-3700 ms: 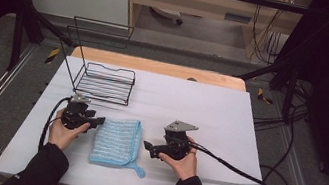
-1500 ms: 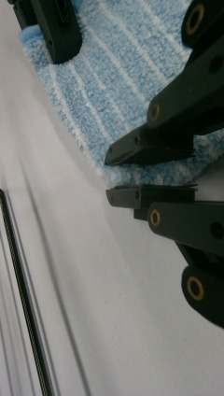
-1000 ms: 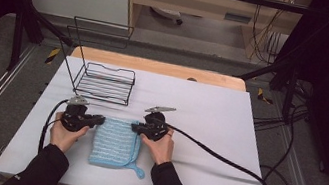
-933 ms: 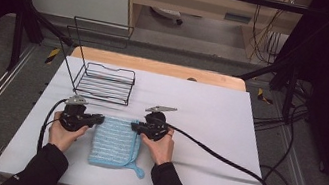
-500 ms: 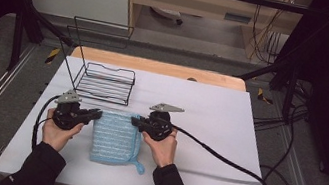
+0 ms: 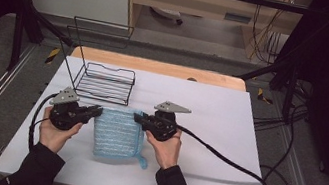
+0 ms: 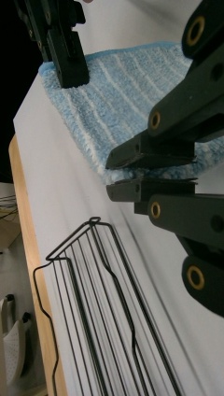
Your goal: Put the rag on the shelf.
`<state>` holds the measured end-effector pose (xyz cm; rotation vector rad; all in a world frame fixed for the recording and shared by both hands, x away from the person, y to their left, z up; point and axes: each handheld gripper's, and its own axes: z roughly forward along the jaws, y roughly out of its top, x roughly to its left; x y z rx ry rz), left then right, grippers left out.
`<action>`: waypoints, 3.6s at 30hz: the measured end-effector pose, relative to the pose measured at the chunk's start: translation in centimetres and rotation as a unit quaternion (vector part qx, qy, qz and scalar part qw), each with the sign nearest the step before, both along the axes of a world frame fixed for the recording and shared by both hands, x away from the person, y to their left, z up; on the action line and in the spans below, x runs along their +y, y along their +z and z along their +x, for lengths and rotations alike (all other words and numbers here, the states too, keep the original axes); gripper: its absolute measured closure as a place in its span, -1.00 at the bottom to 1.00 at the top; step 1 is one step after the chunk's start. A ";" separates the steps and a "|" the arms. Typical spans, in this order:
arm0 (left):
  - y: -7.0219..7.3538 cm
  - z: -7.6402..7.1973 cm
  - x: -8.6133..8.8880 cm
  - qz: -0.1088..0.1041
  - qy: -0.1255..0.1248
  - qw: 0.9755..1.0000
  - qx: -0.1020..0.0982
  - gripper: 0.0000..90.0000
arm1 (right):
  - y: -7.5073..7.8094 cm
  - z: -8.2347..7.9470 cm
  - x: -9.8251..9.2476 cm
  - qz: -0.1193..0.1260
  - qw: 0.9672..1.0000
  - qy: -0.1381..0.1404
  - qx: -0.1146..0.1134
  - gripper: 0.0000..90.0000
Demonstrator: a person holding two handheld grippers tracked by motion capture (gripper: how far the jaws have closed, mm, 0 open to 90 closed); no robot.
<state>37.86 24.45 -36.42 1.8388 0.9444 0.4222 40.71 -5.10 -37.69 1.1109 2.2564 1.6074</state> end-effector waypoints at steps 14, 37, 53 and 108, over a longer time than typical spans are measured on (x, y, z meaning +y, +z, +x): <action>2.1 -0.9 0.3 -0.012 0.011 0.999 -0.034 0.85 | 2.2 -1.1 0.1 0.018 0.999 -0.002 -0.043 0.76; 6.4 -0.5 1.7 -0.043 0.041 0.992 -0.110 0.85 | 6.1 -1.2 1.8 0.056 0.990 -0.031 -0.129 0.76; 9.2 0.3 3.0 -0.073 0.065 0.983 -0.152 0.85 | 9.1 -0.1 3.6 0.072 0.981 -0.034 -0.176 0.76; 18.8 4.4 6.9 -0.168 0.125 0.942 -0.261 0.86 | 20.4 4.2 9.4 0.104 0.954 -0.047 -0.279 0.76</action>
